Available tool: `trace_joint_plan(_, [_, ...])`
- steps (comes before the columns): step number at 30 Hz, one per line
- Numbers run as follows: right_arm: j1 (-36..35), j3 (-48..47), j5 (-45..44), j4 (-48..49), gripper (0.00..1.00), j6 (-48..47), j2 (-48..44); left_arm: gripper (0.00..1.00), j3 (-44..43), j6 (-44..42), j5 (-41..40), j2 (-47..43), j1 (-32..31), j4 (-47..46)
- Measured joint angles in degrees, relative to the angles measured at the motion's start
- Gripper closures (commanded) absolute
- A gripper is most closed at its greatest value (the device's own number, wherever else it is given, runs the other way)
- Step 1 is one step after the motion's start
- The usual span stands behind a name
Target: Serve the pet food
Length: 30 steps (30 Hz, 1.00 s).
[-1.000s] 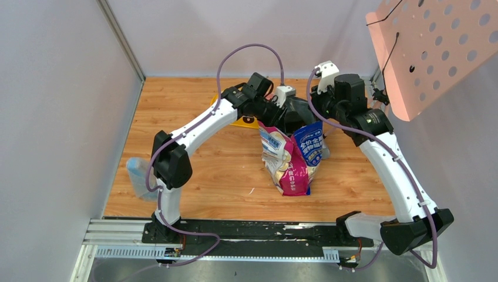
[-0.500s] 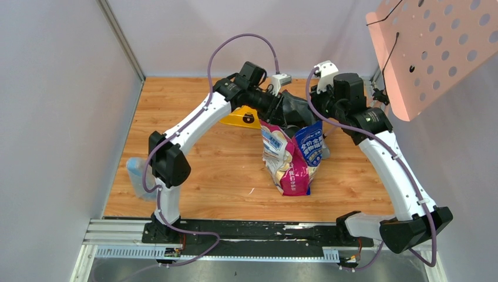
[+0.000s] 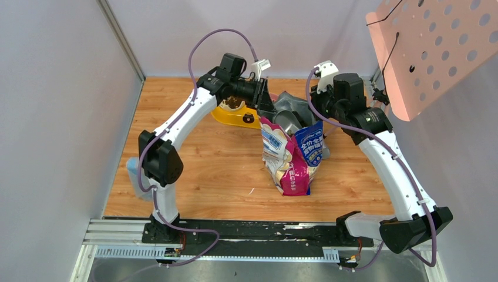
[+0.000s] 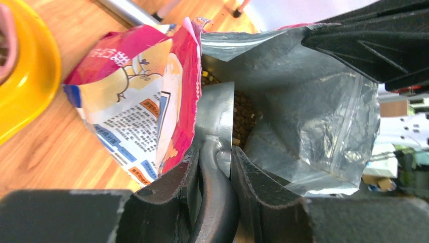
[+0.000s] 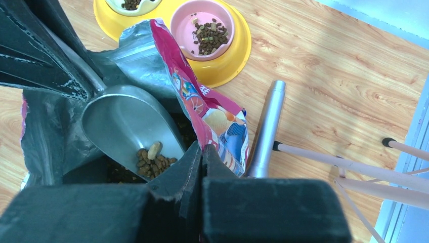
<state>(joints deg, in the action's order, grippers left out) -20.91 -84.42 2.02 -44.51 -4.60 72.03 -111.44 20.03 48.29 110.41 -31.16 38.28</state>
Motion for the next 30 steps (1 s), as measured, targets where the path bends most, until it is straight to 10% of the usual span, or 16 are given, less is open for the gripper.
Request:
trace_joint_plan(9, [0.0, 0.0, 0.0, -0.2, 1.00, 0.0, 0.0, 1.00, 2.5, 7.6, -11.2, -8.2, 1.7, -3.2])
trace_joint_plan(30, [0.0, 0.1, -0.5, -0.2, 1.00, -1.1, 0.0, 1.00, 26.8, 50.1, 15.2, -9.0, 12.9, -42.0])
